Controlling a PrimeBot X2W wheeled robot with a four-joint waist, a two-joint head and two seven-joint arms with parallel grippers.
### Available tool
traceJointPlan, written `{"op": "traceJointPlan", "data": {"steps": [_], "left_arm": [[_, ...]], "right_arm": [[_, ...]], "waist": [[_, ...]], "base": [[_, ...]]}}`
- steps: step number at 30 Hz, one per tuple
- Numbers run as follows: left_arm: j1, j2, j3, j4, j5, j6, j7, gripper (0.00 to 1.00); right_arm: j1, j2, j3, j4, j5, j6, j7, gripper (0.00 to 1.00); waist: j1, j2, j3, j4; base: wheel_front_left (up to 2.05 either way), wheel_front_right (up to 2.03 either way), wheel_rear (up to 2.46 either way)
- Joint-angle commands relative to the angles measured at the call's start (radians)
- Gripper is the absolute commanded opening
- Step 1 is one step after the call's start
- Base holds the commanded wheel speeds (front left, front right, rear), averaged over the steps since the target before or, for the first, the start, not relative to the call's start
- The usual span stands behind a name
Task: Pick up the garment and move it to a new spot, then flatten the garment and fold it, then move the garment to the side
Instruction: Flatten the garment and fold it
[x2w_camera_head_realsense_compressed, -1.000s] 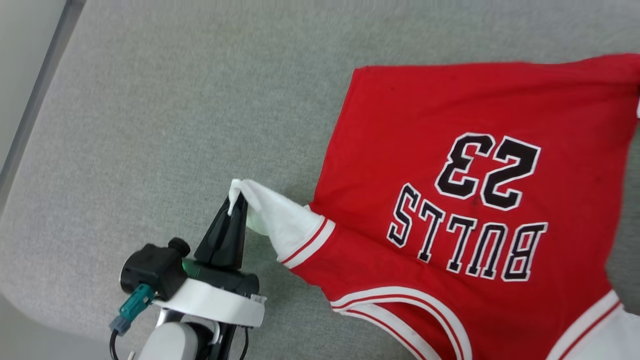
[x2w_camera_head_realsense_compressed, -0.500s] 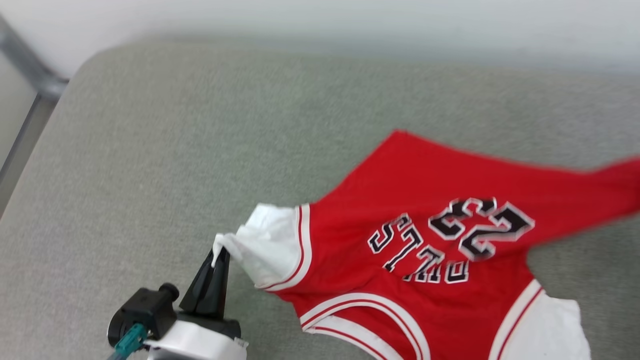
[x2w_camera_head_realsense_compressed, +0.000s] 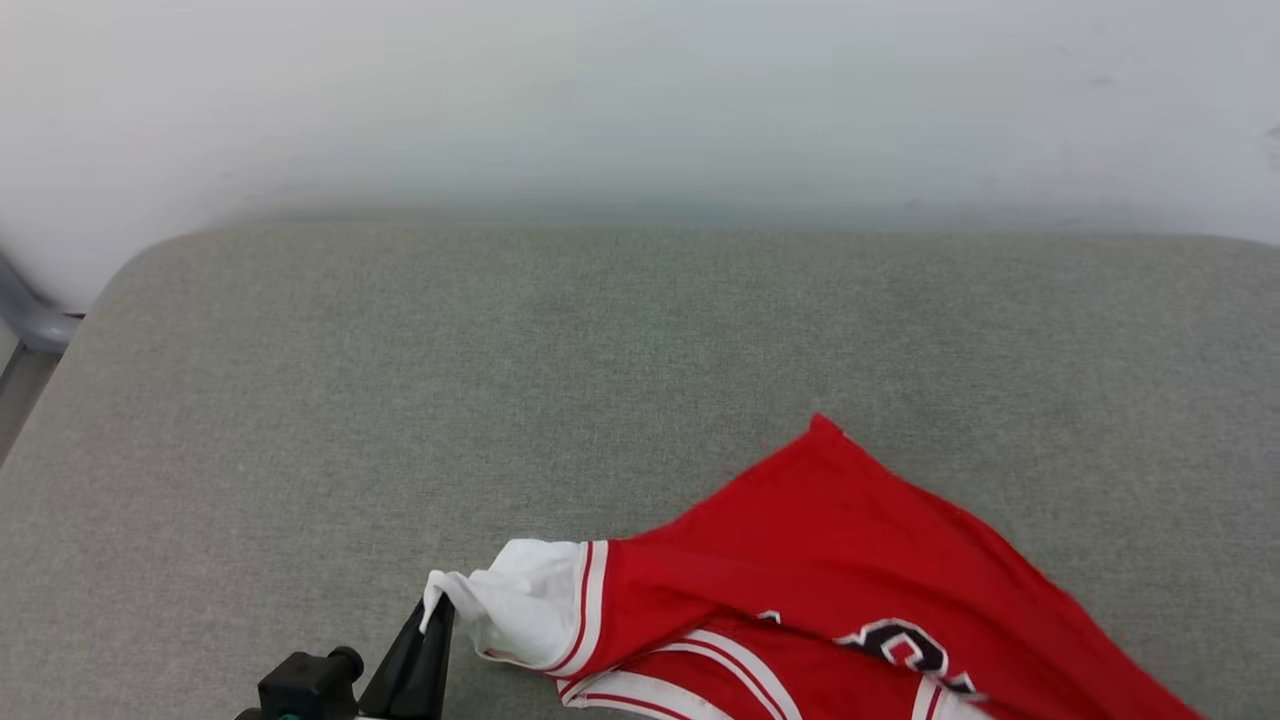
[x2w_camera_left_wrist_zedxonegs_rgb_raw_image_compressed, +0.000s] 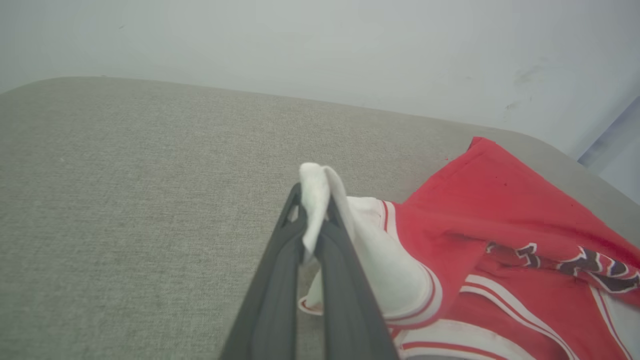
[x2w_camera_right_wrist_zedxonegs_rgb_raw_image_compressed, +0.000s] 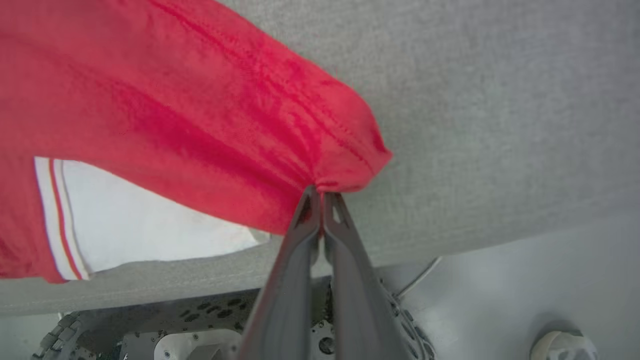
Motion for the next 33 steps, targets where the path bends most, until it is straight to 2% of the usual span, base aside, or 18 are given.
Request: {"op": "traceJointPlan", "data": {"steps": [1,6,7,8,9,17,22,24,27,33], "left_arm": [[0.012,0.005,0.001,0.006,-0.005,0.001,0.003,0.00],[0.028,0.011,0.003,0.017,-0.014,0.006,0.009,0.00],[0.031,0.011,0.004,0.018,-0.016,0.008,0.010,0.00],[0.029,0.011,0.005,0.017,-0.016,0.008,0.012,0.00],[0.030,0.010,0.005,0.017,-0.017,0.010,0.011,0.00],[0.023,0.011,-0.007,0.013,-0.022,0.014,0.018,0.00],[0.010,0.008,-0.011,0.004,-0.023,0.020,0.016,0.00],[0.005,0.006,-0.013,0.000,-0.023,0.023,0.015,0.00],[-0.009,0.002,-0.016,-0.007,-0.023,0.023,0.012,0.00],[-0.054,-0.001,-0.033,-0.019,-0.020,0.018,0.006,0.00]], "right_arm": [[0.034,0.011,-0.009,0.001,-0.003,-0.001,-0.019,0.00],[0.149,0.043,-0.011,0.056,0.047,-0.001,-0.074,0.00],[0.158,0.043,-0.010,0.073,0.066,-0.001,-0.103,0.08],[0.157,0.042,-0.013,0.090,0.093,-0.001,-0.136,0.45],[0.154,0.042,-0.010,0.106,0.102,-0.001,-0.173,1.00],[0.046,0.042,-0.015,0.132,0.122,-0.001,-0.582,1.00],[-0.026,0.043,0.035,0.111,0.101,-0.001,-0.747,1.00],[-0.065,0.040,0.058,0.119,0.093,-0.001,-0.751,1.00],[-0.138,0.001,0.122,0.140,0.079,-0.001,-0.694,1.00],[-0.318,-0.136,0.292,0.191,0.096,-0.001,-0.440,1.00]], "waist": [[0.0002,-0.0001,-0.012,-0.007],[0.0002,-0.0001,-0.034,-0.011],[0.0002,-0.0001,-0.036,-0.012],[0.0002,-0.0001,-0.037,-0.014],[0.0002,-0.0001,-0.039,-0.016],[0.0002,-0.0001,-0.048,-0.013],[0.0002,-0.0001,-0.046,0.002],[0.0002,-0.0001,-0.038,0.006],[0.0002,-0.0001,-0.015,0.013],[0.0002,-0.0001,0.048,0.034]], "base": [[0.00,0.00,0.00],[0.00,0.00,0.00],[0.00,0.00,0.00],[0.00,0.00,0.00],[0.00,0.00,0.00],[0.00,0.00,0.00],[0.00,0.00,0.00],[0.00,0.00,0.00],[0.00,0.00,0.00],[0.00,0.00,0.00]]}}
